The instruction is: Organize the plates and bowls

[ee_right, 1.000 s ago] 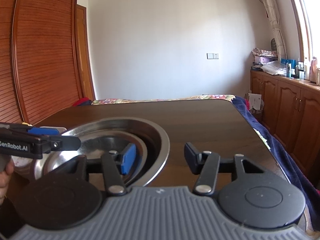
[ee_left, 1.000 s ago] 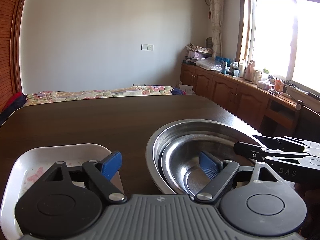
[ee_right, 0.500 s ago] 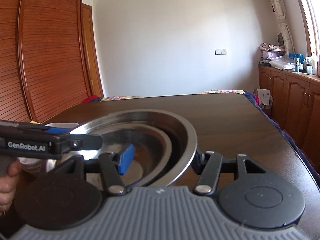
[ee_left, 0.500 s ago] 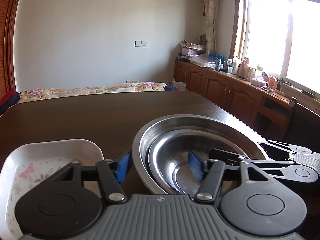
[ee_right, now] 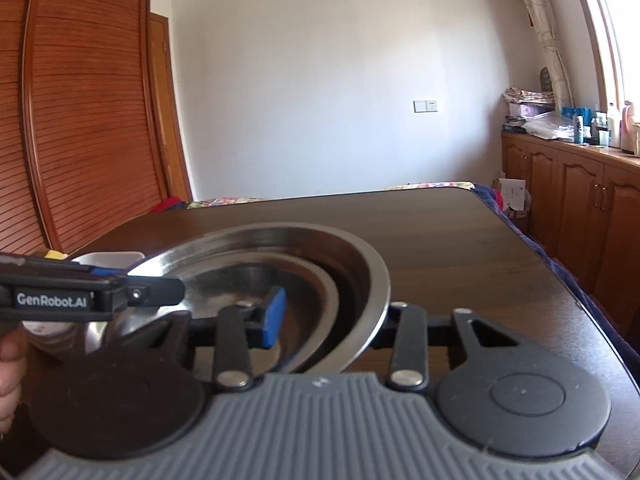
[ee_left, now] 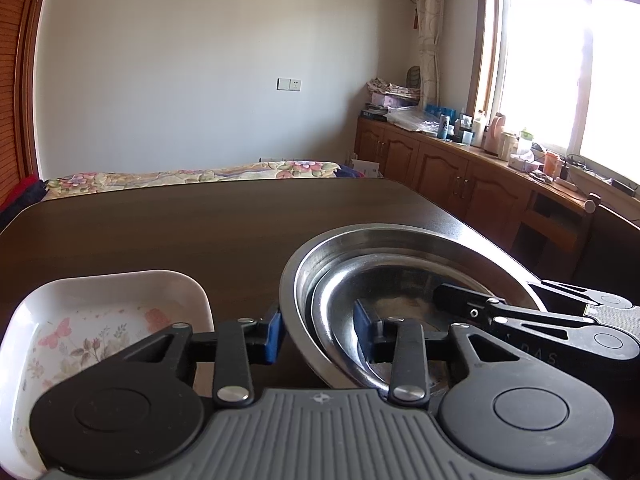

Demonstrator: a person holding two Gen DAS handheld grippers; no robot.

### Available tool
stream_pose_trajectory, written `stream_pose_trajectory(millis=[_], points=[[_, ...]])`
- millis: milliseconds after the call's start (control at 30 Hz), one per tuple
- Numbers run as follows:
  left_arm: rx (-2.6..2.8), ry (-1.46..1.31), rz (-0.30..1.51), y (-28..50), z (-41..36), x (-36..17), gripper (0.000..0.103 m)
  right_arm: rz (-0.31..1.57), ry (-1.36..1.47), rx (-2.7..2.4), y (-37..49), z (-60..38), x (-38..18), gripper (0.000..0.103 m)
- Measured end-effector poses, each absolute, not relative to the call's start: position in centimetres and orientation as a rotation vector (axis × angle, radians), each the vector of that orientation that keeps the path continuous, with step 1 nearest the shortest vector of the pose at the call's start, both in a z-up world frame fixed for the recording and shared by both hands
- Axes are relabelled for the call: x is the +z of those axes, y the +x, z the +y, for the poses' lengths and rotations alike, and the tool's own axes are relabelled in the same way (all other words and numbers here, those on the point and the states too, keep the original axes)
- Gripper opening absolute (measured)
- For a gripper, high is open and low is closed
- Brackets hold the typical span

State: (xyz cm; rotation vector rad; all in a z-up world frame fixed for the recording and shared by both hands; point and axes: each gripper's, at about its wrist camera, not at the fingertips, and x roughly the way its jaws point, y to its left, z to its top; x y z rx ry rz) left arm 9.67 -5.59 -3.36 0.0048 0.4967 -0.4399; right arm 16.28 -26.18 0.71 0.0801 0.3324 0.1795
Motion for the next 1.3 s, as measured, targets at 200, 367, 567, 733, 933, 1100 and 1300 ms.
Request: stream_pose_trajectory(millis=[200,367,567,733,933,1100,1300], points=[[-0.444,0.000,0.506,9.7,-5.6,-3.1,0.038,0.337,0.078,0.167,16.1,-26.1,0.7,0.037],[-0.452,0.007,0.494,9.6,-5.6,-2.8,0.038,0.334,0.087,0.162,15.9,-26.2,1.0,0.036],[-0.456,0.014,0.486,9.3,-5.3,-2.7,0.038,0.332,0.086,0.158,15.7,-26.2,1.1,0.036],[-0.456,0.017,0.476,9.2,-5.3,-2.2,0.038,0.329,0.085,0.158,15.7,-26.3,1.5,0.036],[-0.460,0.016,0.453,9.1,-4.8,-1.1,0.038,0.314,0.075,0.164,16.0,-26.1,2.7,0.036],[-0.450,0.003,0.431,9.4,-3.8,0.3,0.038,0.303,0.063,0.181,16.6,-25.3,3.7,0.036],[-0.408,0.003,0.399,9.2,-2.0,1.9,0.038,0.280,0.054,0.221,16.9,-23.9,4.6,0.036]])
